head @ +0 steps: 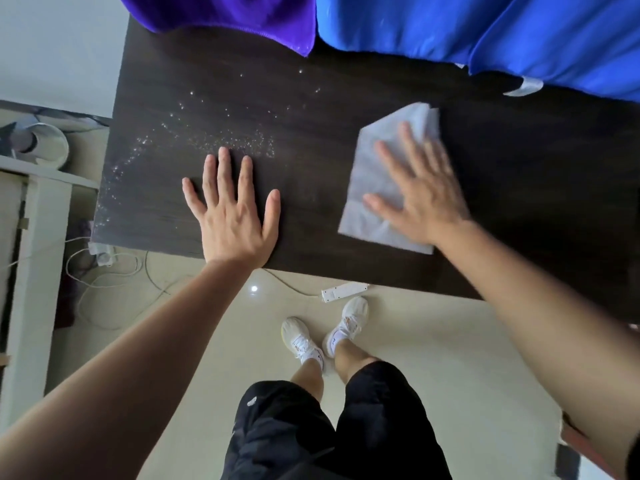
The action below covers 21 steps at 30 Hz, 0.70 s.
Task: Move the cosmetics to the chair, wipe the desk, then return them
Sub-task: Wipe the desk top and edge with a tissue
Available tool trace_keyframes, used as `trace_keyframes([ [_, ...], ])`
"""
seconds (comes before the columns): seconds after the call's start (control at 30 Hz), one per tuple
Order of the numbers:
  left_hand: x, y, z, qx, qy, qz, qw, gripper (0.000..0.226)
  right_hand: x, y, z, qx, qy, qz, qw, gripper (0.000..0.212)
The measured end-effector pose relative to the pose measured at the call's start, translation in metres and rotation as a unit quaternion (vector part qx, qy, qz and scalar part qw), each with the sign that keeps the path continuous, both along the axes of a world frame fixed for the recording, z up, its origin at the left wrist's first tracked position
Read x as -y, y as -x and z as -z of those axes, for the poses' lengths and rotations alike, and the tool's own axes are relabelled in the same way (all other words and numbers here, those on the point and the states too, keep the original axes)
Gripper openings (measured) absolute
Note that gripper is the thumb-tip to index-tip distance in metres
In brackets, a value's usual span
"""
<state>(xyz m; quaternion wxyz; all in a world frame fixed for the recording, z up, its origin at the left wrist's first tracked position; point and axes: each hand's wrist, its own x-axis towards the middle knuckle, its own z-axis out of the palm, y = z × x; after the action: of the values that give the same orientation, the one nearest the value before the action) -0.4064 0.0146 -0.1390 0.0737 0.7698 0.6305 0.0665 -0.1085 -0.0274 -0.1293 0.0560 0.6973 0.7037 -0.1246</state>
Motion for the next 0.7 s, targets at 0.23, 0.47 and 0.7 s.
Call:
trace_keyframes([
  [0.23,-0.001,-0.001,-0.001,-0.013,-0.012,-0.011,1.0,0.065,-0.097,0.028,0.006,-0.002,-0.037,0.053,0.998,0.088],
  [0.47,0.0,-0.003,-0.008,-0.02,-0.004,-0.009,1.0,0.063,-0.095,0.08,0.004,-0.06,-0.037,-0.127,0.989,0.076],
  [0.7,-0.001,-0.004,-0.01,-0.023,0.003,-0.007,1.0,0.064,-0.036,0.003,0.009,-0.033,-0.081,0.015,0.996,0.076],
])
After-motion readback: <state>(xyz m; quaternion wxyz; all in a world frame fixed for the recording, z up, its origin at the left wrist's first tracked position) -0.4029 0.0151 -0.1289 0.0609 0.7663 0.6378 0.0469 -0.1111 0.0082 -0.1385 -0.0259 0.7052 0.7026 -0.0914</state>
